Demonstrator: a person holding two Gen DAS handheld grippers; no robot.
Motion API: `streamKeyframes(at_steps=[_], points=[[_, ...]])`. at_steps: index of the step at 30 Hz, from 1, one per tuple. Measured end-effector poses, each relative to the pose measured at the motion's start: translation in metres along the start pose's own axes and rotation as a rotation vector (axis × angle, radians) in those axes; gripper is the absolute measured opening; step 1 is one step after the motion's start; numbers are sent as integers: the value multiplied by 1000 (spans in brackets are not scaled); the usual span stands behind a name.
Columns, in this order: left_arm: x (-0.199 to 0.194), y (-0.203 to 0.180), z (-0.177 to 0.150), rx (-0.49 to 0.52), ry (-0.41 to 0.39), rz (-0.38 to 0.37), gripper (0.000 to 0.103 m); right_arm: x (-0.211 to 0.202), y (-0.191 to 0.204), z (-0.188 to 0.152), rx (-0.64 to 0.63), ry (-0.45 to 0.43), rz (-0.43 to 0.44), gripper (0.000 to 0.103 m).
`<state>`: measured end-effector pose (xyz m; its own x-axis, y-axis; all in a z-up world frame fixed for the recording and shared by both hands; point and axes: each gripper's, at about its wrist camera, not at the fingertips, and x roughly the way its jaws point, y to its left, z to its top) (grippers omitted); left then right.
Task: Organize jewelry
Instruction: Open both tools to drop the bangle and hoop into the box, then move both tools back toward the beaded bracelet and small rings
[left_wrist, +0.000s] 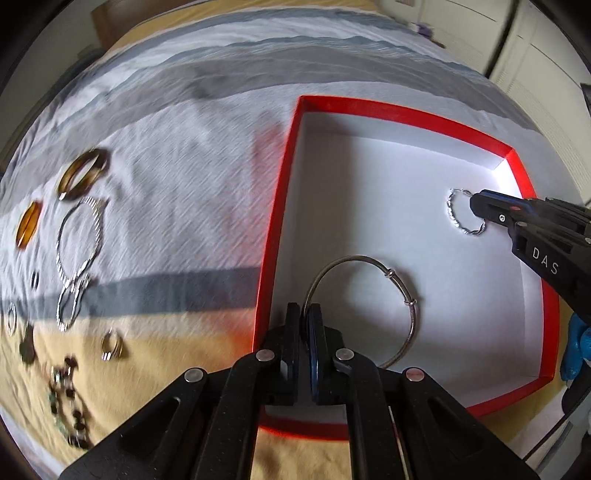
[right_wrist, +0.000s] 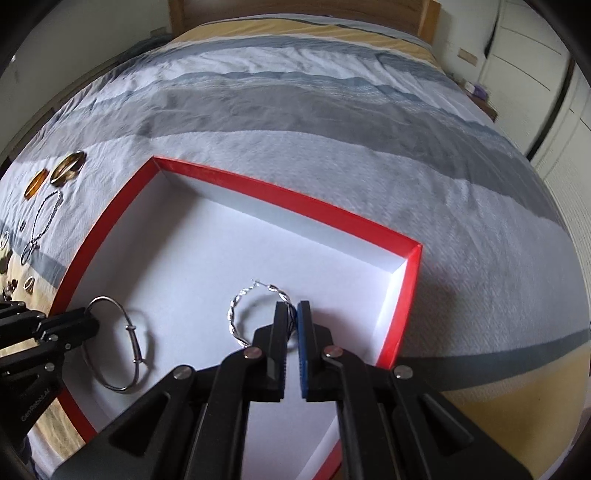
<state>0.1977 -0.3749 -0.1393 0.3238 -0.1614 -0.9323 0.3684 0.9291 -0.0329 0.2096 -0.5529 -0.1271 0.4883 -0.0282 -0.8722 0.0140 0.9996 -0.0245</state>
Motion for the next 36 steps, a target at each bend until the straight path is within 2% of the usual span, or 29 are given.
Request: streamKeyframes(at_steps=[6, 8, 10, 12, 15, 16, 17, 20, 27, 30, 36], points=[[-7, 4, -11, -16, 17, -6, 7, -5, 2, 1, 16, 0, -4, 8], [-8, 4, -11, -12, 18, -20, 7, -14, 1, 0, 34, -14, 0, 14], [-12, 4, -11, 9, 7, -34, 8, -23, -2, -2, 48, -32, 1, 30], [-15, 2, -7, 24, -5, -44, 11, -37, -5, -5, 65, -51, -1, 31], [-31, -3, -8, 43, -32, -64, 25, -59, -11, -9, 90, -73, -10, 31], [-41, -4, -8, 50, -51, -64, 33, -67, -12, -11, 98, -81, -13, 31], [-48, -5, -9, 54, -71, -64, 35, -79, -14, -14, 107, -95, -17, 31], [-85, -3, -10, 63, -146, -81, 35, -112, -15, -21, 124, -131, -27, 31], [-200, 23, -12, 74, -390, -102, 35, -201, 4, -37, 151, -247, -2, 31], [-237, 47, -23, 85, -394, -60, 35, -237, 22, -45, 141, -295, 17, 31], [-284, 113, -61, 12, -437, 16, 42, -290, 71, -60, 94, -363, 60, 31]])
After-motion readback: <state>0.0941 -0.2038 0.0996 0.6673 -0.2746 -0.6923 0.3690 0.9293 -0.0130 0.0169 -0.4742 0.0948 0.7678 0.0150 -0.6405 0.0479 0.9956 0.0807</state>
